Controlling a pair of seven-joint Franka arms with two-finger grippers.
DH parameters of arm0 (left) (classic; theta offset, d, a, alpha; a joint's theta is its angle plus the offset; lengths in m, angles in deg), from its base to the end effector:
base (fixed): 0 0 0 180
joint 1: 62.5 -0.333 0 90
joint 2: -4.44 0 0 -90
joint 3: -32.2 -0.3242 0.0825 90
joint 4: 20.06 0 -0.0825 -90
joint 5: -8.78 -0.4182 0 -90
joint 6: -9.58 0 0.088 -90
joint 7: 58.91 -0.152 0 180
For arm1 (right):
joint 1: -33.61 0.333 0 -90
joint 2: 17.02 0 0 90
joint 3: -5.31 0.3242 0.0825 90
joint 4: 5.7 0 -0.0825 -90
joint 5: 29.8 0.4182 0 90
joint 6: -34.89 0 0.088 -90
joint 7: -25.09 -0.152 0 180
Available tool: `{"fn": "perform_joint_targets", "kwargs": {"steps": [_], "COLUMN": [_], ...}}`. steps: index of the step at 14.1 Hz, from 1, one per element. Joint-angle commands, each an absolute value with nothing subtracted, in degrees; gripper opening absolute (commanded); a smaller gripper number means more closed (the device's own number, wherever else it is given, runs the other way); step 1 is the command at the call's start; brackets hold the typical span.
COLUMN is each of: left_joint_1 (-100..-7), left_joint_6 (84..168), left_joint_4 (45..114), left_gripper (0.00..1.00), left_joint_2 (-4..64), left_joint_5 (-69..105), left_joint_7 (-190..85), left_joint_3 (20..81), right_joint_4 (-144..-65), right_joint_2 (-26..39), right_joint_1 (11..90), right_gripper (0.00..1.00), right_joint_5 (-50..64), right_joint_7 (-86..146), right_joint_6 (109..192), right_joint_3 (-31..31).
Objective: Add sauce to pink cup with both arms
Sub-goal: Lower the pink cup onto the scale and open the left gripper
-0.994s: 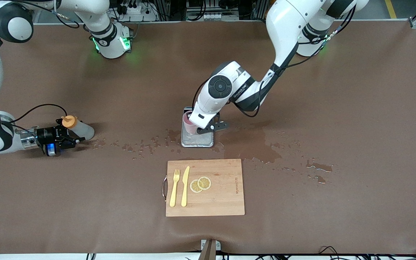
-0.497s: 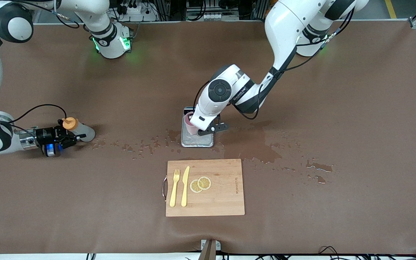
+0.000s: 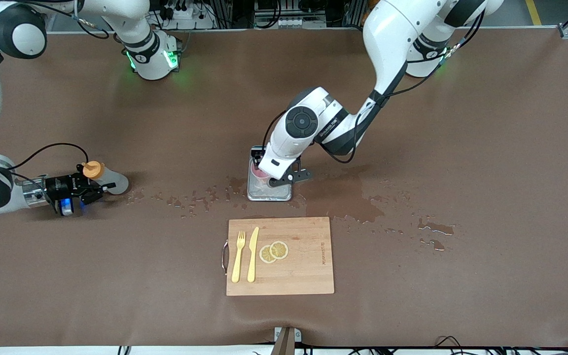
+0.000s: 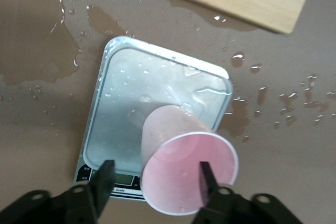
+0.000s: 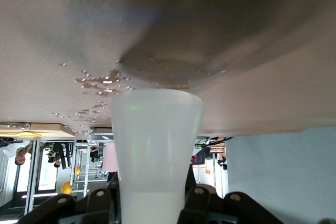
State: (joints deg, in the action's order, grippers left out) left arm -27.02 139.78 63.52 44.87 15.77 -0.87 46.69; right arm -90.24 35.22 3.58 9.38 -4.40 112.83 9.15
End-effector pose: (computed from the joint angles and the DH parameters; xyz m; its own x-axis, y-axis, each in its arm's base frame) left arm 0.5130 -0.5769 0.2343 0.9521 0.2567 -0.1663 0.2904 -0.9294 0.2278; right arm 0.5831 -0.1723 0.0964 0.1246 -0.3105 -0.9424 -0.9392 -0.3432 -0.0111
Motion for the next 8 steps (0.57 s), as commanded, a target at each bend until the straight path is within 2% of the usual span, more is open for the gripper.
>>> {"fn": "perform_joint_targets", "kwargs": {"steps": [1, 4, 8], "left_joint_1": [-27.34, -29.88, -35.50], "left_joint_6": [139.65, 138.87, 131.51], "left_joint_4": [64.06, 64.40, 64.76], "left_gripper": [1.00, 1.00, 1.00], "left_joint_2": [41.19, 37.07, 32.93], "left_joint_5": [15.99, 15.29, 9.76], "left_joint_7": [-0.20, -0.47, -4.23], "left_joint_3": [45.65, 44.06, 44.06], "right_joint_4": [-88.15, -86.20, -83.23], "right_joint_2": [33.35, 31.95, 28.96], "right_joint_1": [5.22, 6.97, 8.64], "right_gripper": [0.49, 0.49, 0.49], "right_joint_5": [9.93, 9.05, 6.33], "right_joint_7": [-10.04, -13.75, -21.12], "right_joint_6": [111.53, 111.53, 111.62], "right_joint_3": [8.91, 8.74, 8.82]}}
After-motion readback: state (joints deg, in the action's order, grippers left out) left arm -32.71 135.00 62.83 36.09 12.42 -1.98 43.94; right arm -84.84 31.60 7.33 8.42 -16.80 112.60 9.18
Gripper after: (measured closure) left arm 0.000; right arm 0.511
